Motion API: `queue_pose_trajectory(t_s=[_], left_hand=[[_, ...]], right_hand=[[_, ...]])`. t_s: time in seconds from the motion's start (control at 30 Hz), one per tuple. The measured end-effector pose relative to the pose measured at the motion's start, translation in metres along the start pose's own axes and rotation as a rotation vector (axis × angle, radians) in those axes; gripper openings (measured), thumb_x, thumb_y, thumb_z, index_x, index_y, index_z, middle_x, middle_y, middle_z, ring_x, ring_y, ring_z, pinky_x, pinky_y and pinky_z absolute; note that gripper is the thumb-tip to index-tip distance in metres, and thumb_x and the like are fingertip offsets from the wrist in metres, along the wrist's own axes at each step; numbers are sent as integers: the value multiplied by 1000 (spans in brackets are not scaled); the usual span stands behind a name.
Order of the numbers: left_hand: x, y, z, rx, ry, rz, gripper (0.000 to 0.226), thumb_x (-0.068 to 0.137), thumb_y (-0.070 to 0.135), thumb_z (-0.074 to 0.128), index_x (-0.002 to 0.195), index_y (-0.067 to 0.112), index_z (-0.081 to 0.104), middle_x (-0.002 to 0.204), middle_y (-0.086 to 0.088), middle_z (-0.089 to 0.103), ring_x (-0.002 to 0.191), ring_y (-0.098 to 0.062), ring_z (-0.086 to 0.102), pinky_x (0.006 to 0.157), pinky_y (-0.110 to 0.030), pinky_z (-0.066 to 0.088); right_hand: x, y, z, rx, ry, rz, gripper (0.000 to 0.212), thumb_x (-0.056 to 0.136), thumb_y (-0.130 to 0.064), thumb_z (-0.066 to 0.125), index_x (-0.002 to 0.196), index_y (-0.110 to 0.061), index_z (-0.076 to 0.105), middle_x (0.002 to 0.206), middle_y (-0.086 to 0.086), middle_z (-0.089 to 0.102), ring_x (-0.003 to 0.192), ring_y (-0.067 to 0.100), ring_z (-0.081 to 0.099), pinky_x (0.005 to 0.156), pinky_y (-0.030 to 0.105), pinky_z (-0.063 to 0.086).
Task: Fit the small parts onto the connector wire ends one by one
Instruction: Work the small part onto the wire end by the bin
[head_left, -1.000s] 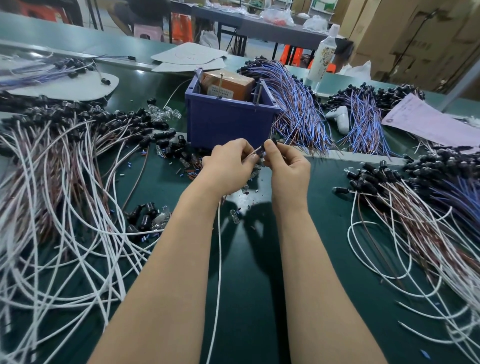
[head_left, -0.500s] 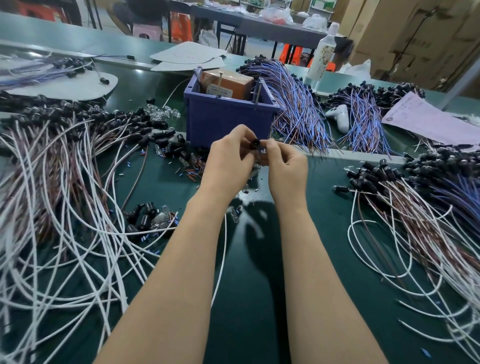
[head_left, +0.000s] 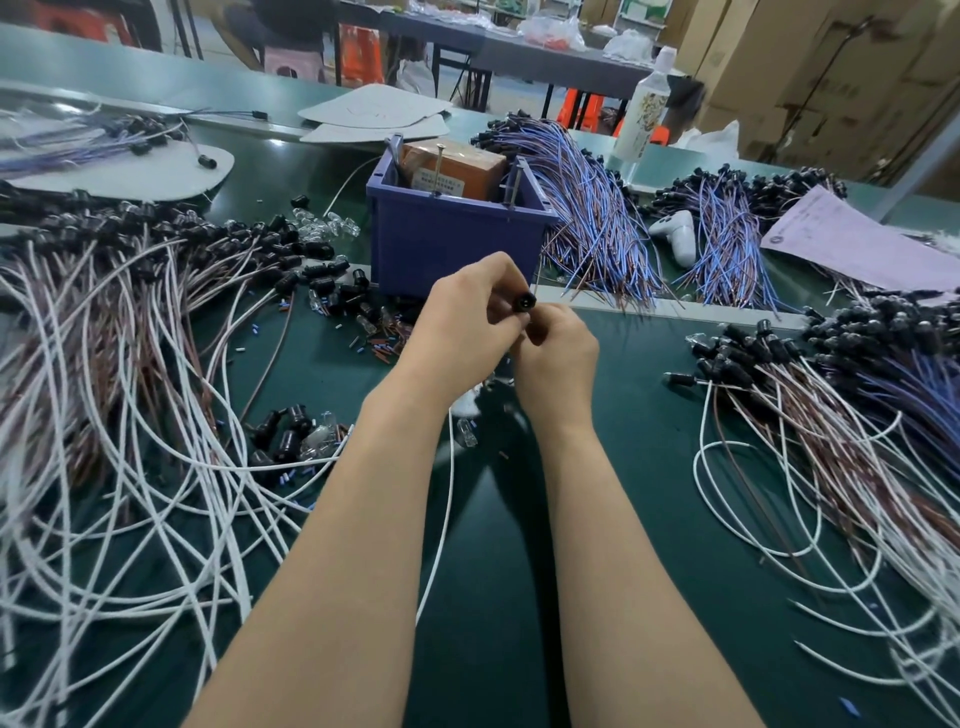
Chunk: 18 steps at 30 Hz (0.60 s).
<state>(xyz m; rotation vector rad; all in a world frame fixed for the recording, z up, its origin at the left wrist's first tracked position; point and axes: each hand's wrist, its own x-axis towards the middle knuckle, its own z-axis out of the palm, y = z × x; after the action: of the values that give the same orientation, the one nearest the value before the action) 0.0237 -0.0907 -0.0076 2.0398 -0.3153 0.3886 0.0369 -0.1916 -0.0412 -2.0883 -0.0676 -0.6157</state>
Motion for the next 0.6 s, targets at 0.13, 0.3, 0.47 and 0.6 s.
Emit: queue_pose_trajectory(t_s=[0.13,0.3,0.47,0.6], left_hand=[[-1,0,1,-35,-18,-5,14,82,1,64,91,10,59,80,7,64,81,-12,65,80,-26,53],[0,-2,0,-12,-9,-8,13,83,1,63,91,11,59,83,4,66,82,-14,65,82,-29,52],[0,-3,1,-5,-26,-19,13,83,1,62,91,11,59,84,1,67,82,-15,66,83,-32,53],[0,-4,0,6,-25,-24,13,82,0,61,92,9,59,87,-2,69,85,-18,65,84,-34,52]], right_hand=[[-2,1,1,24,14,-3,14,83,5,54,81,3,68,80,11,62,71,15,49,61,10,34],[-2,1,1,34,15,-5,16,85,1,57,92,-1,71,90,11,66,78,14,55,70,14,39],[-3,3,2,30,30,-17,13,81,6,55,80,2,68,79,13,62,72,19,52,62,14,37],[-4,2,3,52,60,-16,13,80,6,56,76,0,67,74,4,56,68,15,49,61,9,35]])
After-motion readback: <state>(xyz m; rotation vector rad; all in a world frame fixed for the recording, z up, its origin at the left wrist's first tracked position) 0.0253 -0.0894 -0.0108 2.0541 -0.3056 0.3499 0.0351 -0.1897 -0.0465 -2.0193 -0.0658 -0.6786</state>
